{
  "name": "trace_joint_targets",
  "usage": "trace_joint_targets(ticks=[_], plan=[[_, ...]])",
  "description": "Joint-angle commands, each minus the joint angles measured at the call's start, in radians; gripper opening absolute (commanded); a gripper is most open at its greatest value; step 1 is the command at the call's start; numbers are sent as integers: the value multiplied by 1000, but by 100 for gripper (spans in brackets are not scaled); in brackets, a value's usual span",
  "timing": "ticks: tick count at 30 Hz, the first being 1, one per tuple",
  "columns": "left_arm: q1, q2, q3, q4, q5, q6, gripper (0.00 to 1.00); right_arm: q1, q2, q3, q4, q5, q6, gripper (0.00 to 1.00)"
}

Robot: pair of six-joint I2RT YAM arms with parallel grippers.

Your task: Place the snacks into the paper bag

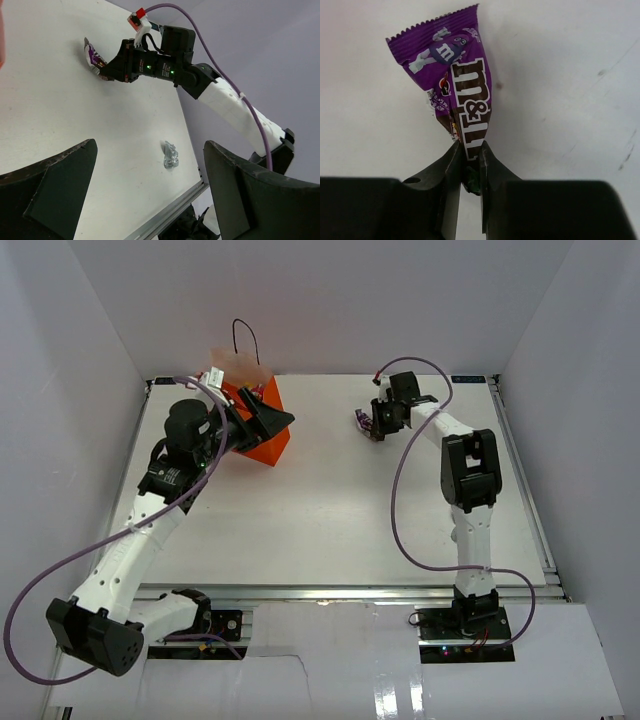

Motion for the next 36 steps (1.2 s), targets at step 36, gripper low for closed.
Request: trace_joint_targets(ticks=[36], plan=[[-258,270,33,141,-165,-225,74,217,-828,-468,-26,-520,-338,11]])
